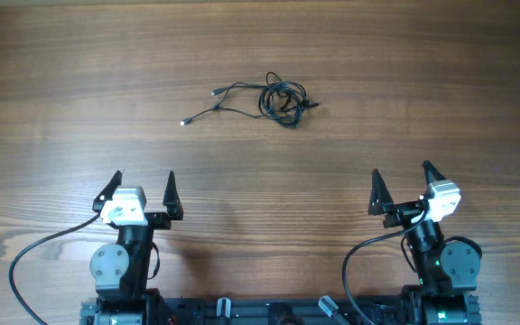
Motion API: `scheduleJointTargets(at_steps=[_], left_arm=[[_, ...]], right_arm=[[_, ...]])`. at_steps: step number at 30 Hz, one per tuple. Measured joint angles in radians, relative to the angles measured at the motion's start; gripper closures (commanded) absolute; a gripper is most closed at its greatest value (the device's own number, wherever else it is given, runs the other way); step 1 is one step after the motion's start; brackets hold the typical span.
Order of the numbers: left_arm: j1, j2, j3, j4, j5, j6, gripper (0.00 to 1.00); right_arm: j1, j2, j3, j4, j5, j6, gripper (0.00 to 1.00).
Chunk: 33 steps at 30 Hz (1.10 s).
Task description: Untangle cables
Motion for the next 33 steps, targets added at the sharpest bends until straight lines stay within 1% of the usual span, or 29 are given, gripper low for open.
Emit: scheduleJointTargets(at_steps=[5,33], left_arm=[[0.000,0.000,0.000,0.000,0.000,0.000,0.00],[0.000,0.000,0.000,0.000,0.000,0.000,0.00]], right_arm=[[0.022,0.000,0.000,0.000,0.000,0.000,0.00],[0.022,0.000,0.000,0.000,0.000,0.000,0.00]])
